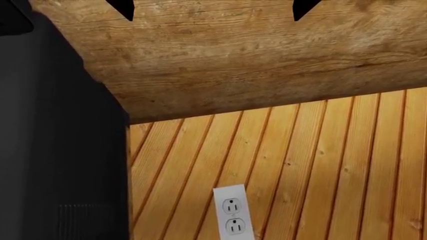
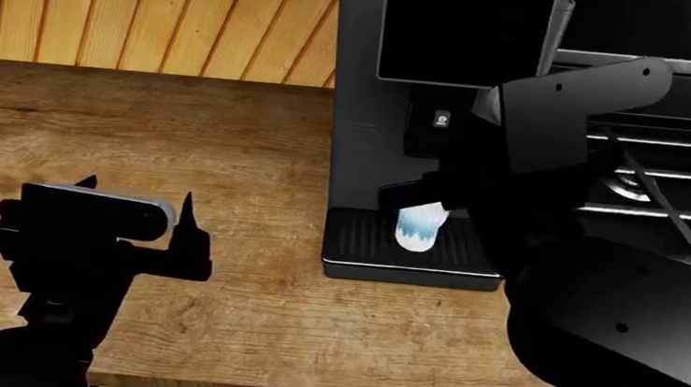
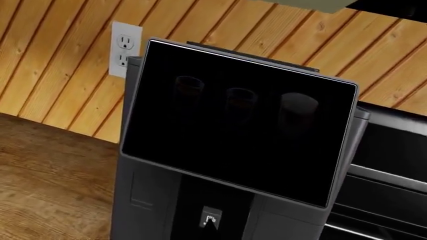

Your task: Press the button on the coffee machine to serve coffee.

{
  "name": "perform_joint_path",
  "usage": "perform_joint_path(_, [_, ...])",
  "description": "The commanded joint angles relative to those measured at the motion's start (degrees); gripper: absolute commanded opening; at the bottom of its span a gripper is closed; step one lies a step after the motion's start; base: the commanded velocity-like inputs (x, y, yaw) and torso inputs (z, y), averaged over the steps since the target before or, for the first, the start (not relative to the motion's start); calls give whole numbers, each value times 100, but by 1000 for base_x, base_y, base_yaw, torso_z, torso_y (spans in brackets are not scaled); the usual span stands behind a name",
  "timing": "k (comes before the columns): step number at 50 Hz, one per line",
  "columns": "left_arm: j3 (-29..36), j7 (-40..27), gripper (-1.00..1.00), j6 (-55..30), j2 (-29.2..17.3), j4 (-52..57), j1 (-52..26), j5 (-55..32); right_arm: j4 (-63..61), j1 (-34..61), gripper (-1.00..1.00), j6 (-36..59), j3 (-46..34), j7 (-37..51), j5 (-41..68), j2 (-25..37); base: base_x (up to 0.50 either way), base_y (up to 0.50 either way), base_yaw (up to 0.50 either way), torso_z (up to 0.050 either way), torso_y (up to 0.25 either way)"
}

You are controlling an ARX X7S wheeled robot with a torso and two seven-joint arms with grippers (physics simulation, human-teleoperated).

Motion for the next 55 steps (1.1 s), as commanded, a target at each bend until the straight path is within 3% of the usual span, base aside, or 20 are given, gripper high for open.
perform_joint_path(1, [-109, 41, 100, 43, 6, -10, 31, -102, 301, 2, -100, -332, -169, -375, -360, 35, 0, 0, 0, 0, 0])
perform_joint_path(55, [-170, -56, 100, 195, -48, -121, 130, -237, 918, -77, -100, -892, -546, -799, -787, 120, 0, 0, 0, 0, 0])
